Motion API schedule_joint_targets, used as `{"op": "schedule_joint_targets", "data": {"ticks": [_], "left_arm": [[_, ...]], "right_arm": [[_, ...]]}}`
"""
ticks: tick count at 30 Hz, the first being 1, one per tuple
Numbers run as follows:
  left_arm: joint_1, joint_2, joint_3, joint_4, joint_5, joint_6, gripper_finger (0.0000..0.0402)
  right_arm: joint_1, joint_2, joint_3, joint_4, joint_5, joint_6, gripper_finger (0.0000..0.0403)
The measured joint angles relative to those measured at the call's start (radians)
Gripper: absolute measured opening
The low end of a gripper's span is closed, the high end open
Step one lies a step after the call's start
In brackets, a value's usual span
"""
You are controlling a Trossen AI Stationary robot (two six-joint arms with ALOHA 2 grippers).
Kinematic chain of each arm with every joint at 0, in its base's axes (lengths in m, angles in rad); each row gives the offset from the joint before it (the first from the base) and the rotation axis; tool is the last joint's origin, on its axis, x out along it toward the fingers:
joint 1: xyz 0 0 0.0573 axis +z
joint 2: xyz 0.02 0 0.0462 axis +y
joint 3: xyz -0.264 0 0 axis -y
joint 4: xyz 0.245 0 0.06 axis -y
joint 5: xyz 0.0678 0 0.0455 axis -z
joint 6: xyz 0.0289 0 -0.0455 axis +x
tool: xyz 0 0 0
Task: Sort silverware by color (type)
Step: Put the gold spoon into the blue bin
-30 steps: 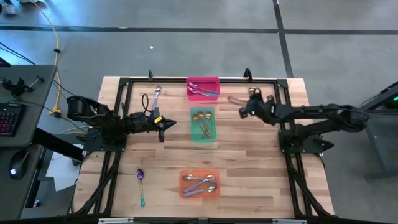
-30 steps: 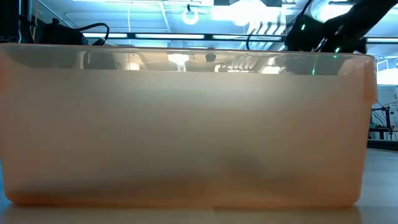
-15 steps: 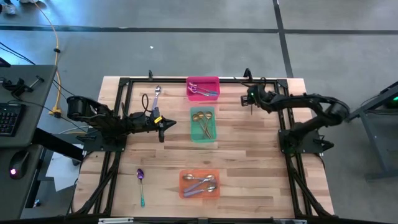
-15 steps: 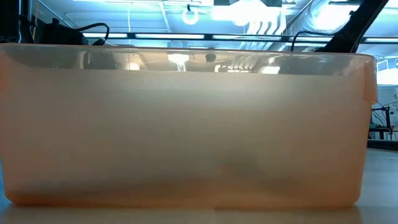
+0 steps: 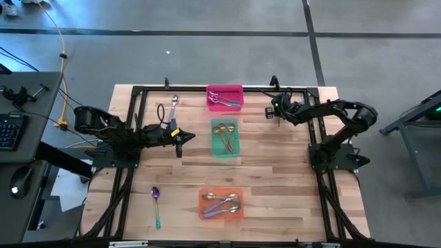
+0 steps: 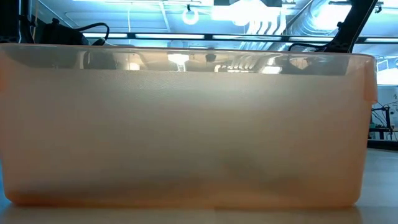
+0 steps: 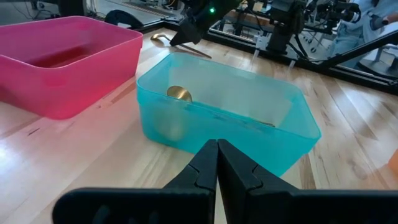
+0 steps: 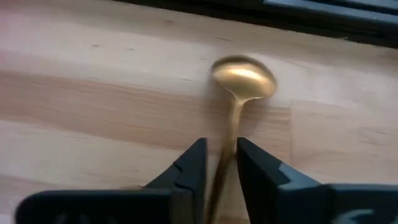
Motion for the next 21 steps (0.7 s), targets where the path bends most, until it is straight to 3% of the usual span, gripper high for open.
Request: {"op": "schedule_joint_targets", "data": {"ticks": [11,21], "left_arm": [[0.000,0.000,0.000,0.000,0.000,0.000,0.0000],[0.000,0.000,0.000,0.000,0.000,-0.001,0.0000]], "right_arm": [[0.071,0.038,0.003,0.003,0.029,-0.011,0.0011],[0.183,-0.058,-0.002,-0.073,-0.077,-0.027,0.0002]]}}
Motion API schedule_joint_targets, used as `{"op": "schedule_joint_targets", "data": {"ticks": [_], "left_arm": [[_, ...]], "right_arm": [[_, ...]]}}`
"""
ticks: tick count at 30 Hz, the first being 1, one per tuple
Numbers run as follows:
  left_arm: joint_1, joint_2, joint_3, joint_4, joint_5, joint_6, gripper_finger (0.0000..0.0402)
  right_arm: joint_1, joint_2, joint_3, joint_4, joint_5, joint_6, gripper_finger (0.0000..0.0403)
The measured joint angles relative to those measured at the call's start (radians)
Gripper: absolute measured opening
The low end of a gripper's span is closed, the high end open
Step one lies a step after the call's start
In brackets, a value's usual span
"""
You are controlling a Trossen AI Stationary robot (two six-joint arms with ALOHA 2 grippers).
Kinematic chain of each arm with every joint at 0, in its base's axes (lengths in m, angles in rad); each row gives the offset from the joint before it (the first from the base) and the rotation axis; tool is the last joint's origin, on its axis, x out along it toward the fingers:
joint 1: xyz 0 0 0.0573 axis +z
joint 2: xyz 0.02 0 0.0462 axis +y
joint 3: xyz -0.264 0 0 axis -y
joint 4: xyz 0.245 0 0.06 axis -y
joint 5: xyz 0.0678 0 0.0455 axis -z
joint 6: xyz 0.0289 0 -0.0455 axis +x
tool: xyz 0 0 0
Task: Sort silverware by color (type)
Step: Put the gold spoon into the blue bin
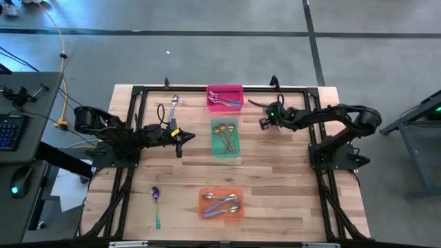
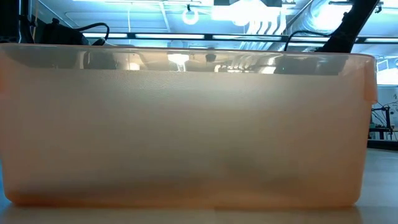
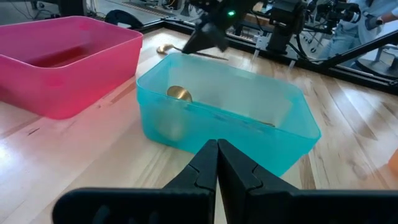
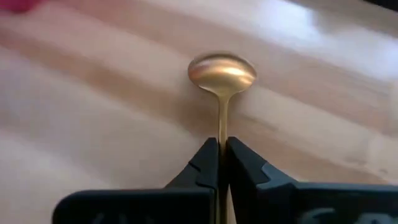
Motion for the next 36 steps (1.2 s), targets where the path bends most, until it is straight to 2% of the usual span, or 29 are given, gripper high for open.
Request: {"op": "schedule_joint_targets", "data": {"ticks": [9,13,19,27,36], "left_arm": [[0.000,0.000,0.000,0.000,0.000,0.000,0.0000],[0.000,0.000,0.000,0.000,-0.002,0.000,0.0000],[0.000,0.000,0.000,0.000,-0.005,-0.001,0.0000],[0.000,0.000,0.000,-0.005,-0.005,-0.002,0.0000],[0.000,0.000,0.000,-0.024,-0.006,-0.010,0.0000]], "right_arm": [[0.198,-0.154,0.001,-0.030,0.002,0.053,0.0002],[0.317,-0.168,0.050,-0.025,0.014,0.132,0.0002],[0.489,-0.128,0.187,0.001,0.150,0.176,0.0002],[0.595,0.044,0.377,0.114,0.296,0.132,0.0002],[0.589,0.295,0.570,0.107,0.280,0.135,0.0002]]}}
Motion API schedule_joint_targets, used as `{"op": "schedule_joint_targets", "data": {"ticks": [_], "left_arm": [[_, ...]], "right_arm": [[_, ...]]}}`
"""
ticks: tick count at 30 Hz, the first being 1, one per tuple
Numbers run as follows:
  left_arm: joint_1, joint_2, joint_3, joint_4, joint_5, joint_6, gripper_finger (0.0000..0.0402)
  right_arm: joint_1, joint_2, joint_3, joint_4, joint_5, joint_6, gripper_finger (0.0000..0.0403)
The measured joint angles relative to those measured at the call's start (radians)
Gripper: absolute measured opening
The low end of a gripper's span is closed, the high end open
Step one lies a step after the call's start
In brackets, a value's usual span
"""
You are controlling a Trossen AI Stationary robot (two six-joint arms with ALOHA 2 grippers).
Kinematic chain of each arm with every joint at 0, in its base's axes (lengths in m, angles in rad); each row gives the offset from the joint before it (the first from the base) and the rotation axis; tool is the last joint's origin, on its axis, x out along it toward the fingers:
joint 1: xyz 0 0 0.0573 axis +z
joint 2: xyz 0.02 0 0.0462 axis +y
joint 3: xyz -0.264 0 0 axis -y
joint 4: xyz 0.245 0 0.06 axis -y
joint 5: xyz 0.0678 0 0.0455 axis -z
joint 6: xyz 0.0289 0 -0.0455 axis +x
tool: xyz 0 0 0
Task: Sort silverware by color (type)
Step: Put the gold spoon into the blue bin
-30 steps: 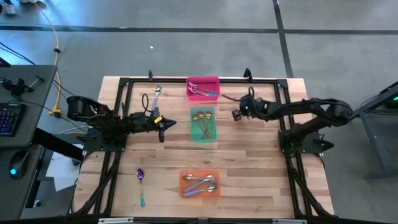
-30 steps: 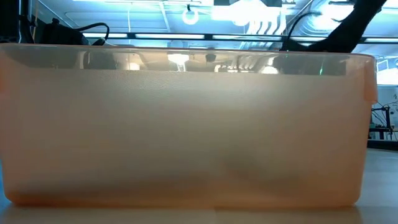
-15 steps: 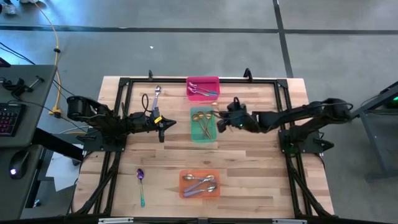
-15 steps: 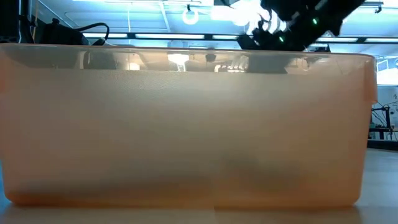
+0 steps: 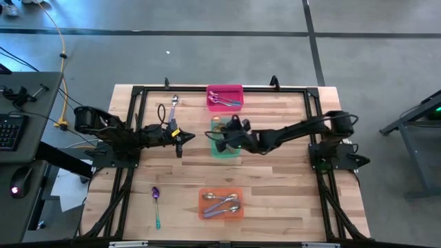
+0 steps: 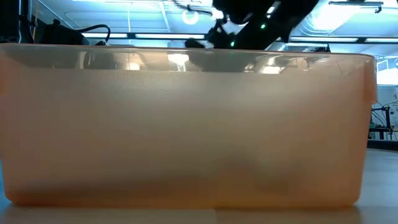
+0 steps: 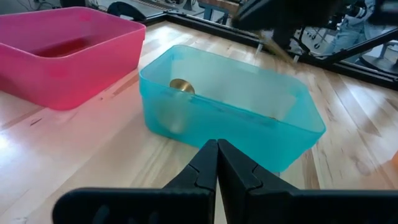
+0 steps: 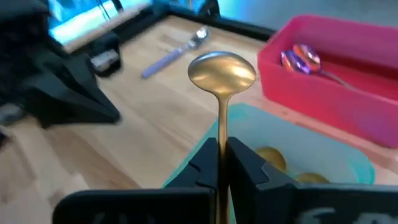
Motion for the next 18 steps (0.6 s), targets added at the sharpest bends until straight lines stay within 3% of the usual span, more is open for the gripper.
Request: {"op": "schedule_joint_targets", "data": {"ticks": [6,18], "left_arm": [[0.000,0.000,0.000,0.000,-0.001,0.000,0.0000],[0.000,0.000,0.000,0.002,-0.001,0.000,0.0000]], "right_arm": [[-0.019,0.067,0.034,-0.043,-0.012,0.032,0.0002],[-0.044,0.068,0.026,-0.137,-0.043,0.071,0.0010]]}}
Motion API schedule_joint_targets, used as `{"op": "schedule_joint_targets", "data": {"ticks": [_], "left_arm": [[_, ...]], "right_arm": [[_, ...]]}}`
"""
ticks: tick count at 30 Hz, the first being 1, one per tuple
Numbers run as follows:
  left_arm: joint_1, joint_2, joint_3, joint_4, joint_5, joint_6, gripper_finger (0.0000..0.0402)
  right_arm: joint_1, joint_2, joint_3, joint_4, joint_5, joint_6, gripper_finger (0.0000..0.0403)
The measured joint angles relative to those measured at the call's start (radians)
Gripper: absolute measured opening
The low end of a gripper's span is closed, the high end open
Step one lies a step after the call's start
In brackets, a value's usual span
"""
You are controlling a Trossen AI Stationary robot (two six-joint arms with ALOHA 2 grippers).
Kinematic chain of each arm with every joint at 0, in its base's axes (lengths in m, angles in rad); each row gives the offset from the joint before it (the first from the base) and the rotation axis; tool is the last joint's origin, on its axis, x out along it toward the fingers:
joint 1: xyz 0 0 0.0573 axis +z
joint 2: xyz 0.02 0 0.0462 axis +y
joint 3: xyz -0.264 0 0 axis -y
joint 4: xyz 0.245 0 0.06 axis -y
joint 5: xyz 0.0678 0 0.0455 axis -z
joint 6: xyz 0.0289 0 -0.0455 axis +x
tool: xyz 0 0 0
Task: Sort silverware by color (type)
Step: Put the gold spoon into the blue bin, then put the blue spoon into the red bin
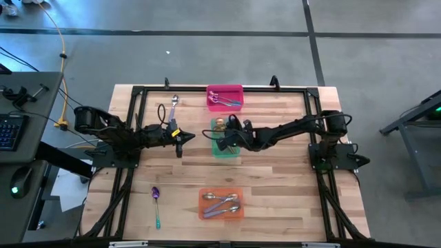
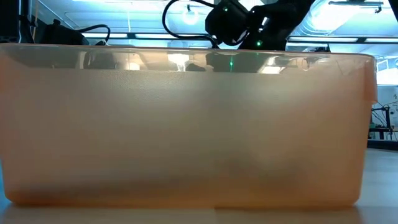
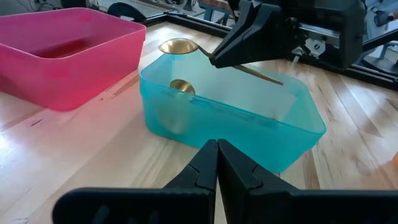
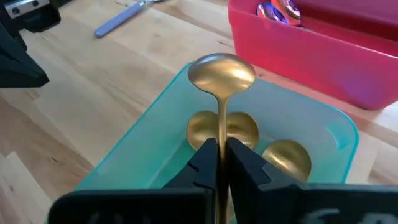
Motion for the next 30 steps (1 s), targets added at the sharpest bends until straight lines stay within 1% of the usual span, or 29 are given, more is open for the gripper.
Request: {"op": "schedule_joint_targets", "data": {"ticks": [5,11,15,18,20,23,27,28,30], "left_arm": [[0.000,0.000,0.000,0.000,0.000,0.000,0.0000],[0.000,0.000,0.000,0.000,0.000,0.000,0.0000],[0.000,0.000,0.000,0.000,0.000,0.000,0.0000],[0.000,0.000,0.000,0.000,0.000,0.000,0.0000],[0.000,0.000,0.000,-0.001,0.000,0.000,0.0000],[0.000,0.000,0.000,-0.006,0.000,-0.006,0.0000],[0.000,0.000,0.000,-0.010,0.001,-0.006,0.0000],[0.000,0.000,0.000,-0.010,0.001,-0.007,0.0000],[-0.001,0.000,0.000,-0.012,0.001,-0.009,0.0000]], "right_arm": [[0.000,0.000,0.000,-0.001,-0.004,-0.008,0.0024],[0.002,0.000,0.000,-0.002,-0.031,-0.028,0.0076],[0.002,-0.007,0.001,0.004,-0.045,-0.096,0.0109],[0.003,-0.045,0.001,-0.007,-0.045,-0.153,0.0117],[0.011,-0.084,0.002,-0.035,-0.045,-0.189,0.0114],[0.043,-0.154,0.002,-0.107,-0.036,-0.260,0.0097],[0.102,-0.222,0.002,-0.233,0.030,-0.372,0.0061],[0.115,-0.229,0.002,-0.266,0.031,-0.397,0.0050],[0.134,-0.228,0.002,-0.274,0.003,-0.436,0.0026]]}}
